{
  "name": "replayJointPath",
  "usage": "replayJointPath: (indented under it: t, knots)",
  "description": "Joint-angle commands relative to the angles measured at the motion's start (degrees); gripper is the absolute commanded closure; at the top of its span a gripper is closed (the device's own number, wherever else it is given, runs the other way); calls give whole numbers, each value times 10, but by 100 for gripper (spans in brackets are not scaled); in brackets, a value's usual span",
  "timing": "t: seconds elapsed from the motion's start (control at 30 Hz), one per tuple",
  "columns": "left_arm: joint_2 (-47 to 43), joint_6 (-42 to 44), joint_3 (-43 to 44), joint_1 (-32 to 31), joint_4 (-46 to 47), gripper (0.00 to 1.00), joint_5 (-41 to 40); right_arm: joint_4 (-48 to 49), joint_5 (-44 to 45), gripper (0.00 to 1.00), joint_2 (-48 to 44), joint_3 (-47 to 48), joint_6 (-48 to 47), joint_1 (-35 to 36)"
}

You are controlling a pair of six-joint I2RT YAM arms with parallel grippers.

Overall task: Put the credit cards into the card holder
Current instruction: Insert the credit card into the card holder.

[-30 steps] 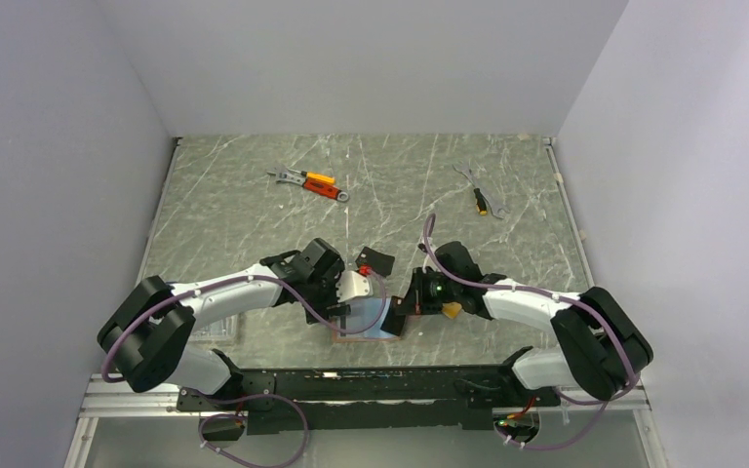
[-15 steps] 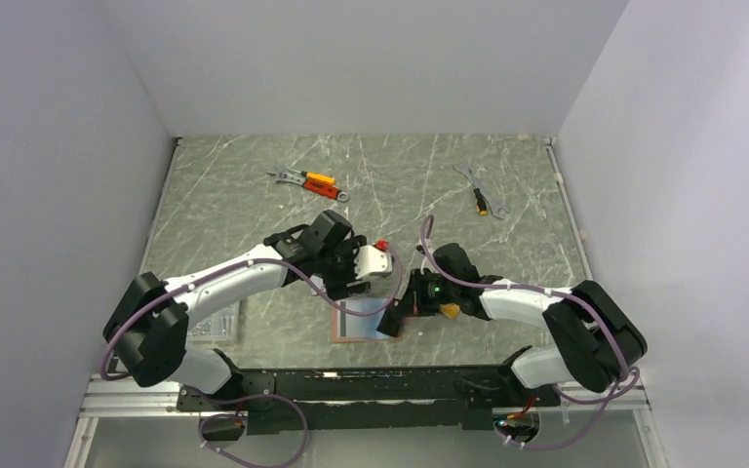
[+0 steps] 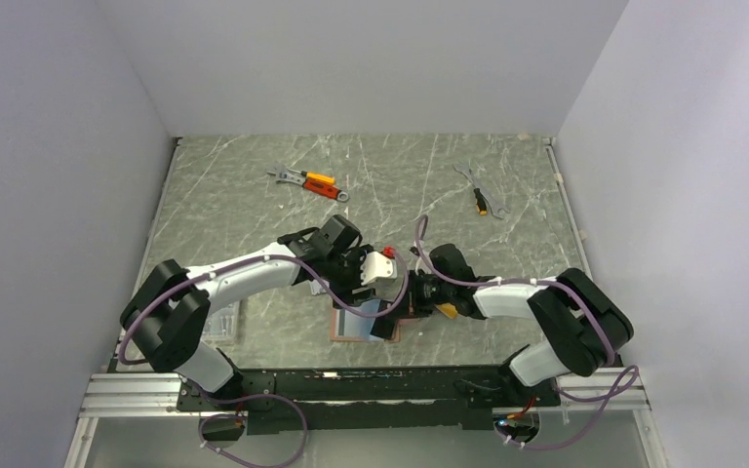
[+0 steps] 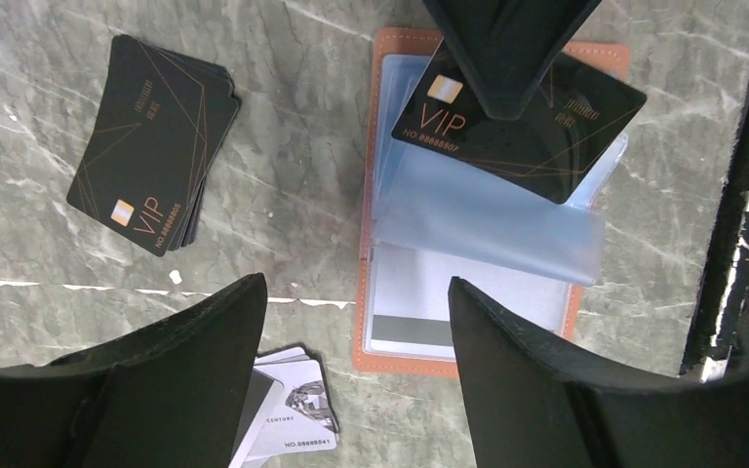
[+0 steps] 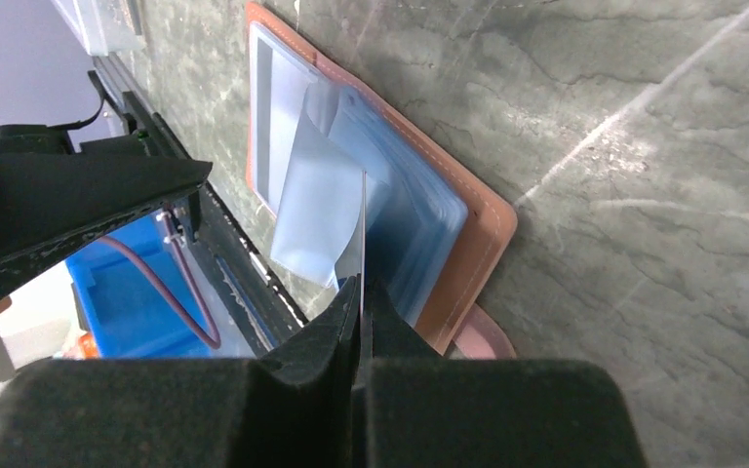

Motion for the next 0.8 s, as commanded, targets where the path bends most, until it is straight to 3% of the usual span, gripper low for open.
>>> replayJointPath:
  t: [0.0,0.5,0.77]
  knots:
    - [-31,-3,9,-5,1,25,28,53,-29,100,28,-4,9,4]
    - [-11,-5,-24,-52,33,23,2,75,-66,100,61,23,11,-2]
    - [-5,-3,-60,-89,75,22,-71,66,-56,100,59,29,9,-8]
